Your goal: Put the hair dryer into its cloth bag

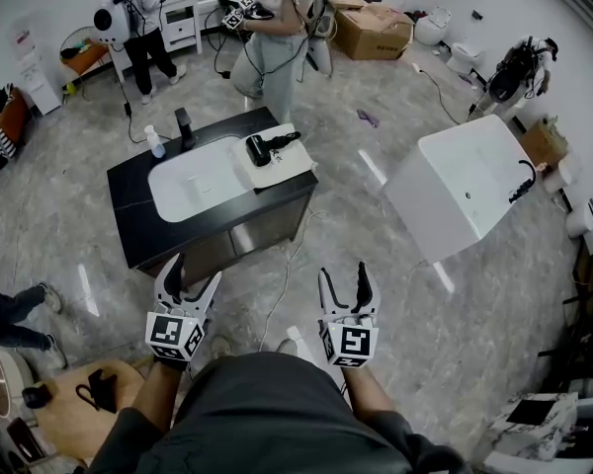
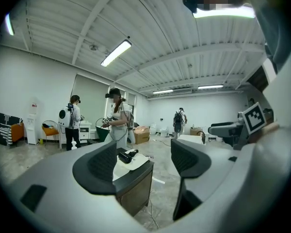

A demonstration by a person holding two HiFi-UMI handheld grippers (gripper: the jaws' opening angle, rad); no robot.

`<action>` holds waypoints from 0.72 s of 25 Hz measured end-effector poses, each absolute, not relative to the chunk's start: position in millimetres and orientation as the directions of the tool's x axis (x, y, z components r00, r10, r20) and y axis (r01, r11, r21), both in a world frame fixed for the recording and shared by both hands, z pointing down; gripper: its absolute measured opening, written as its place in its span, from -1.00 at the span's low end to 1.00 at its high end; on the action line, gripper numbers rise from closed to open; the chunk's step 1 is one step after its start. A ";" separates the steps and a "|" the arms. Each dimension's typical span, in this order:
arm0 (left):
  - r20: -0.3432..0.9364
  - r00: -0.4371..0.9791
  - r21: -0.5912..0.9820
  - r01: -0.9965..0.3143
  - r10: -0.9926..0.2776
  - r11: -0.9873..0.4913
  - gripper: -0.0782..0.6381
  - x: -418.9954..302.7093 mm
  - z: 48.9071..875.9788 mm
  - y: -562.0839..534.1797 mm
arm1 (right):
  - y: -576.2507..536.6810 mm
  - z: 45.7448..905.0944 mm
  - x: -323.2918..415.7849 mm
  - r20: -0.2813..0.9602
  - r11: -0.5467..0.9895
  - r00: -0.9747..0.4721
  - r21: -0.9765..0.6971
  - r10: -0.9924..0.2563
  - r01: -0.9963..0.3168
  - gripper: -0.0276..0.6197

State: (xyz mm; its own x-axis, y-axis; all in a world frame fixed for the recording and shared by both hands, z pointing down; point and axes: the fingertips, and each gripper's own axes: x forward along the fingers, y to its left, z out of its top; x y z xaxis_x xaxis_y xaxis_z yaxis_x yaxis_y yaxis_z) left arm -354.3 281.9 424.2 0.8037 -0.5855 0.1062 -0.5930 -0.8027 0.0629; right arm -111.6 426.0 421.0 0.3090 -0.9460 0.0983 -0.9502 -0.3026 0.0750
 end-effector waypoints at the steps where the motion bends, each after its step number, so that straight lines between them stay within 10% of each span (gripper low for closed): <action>1: 0.106 0.801 0.061 -0.596 -0.589 -0.800 0.19 -350.7 423.9 281.9 | 426.2 421.1 -107.0 0.098 -0.301 0.307 0.076 -0.947 -0.951 0.07; 18: 0.109 0.752 0.045 -0.657 -0.650 -0.753 0.19 -298.0 436.0 241.5 | 388.4 436.7 -32.5 0.119 -0.260 0.267 0.073 -0.956 -0.963 0.06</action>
State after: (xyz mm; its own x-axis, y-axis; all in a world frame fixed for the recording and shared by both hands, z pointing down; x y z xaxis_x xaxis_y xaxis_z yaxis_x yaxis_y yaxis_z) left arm -298.0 241.5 436.0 0.7521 -0.6500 0.1088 -0.6569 -0.7526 0.0446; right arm -32.5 388.4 436.7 0.2672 -0.9563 0.1186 -0.9628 -0.2600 0.0732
